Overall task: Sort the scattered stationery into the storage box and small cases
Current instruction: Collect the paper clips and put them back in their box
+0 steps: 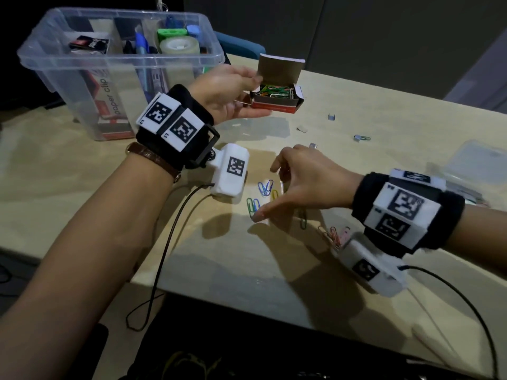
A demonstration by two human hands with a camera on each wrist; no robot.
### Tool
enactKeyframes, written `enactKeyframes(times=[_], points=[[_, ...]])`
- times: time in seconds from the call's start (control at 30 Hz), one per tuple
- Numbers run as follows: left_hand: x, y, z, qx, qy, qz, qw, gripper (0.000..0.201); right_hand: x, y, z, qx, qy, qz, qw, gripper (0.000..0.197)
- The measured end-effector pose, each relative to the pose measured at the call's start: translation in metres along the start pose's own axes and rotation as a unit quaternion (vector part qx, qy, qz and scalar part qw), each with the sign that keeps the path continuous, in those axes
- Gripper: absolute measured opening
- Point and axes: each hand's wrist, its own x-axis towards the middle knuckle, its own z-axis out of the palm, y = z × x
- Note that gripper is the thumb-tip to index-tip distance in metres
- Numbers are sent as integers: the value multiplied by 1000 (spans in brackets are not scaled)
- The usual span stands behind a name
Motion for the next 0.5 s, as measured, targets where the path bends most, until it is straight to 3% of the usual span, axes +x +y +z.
enactKeyframes(times=[0.07, 0.3, 0.5], points=[[0, 0, -1, 0, 0, -2, 1000, 20, -3, -8, 12, 16, 23, 15, 1000, 78], [0, 1, -1, -1, -6, 0, 1000, 15, -10, -21, 25, 111, 32, -12, 993, 13], [-2, 2, -1, 20, -4, -1, 1000, 14, -12, -20, 19, 102, 5, -26, 994, 15]])
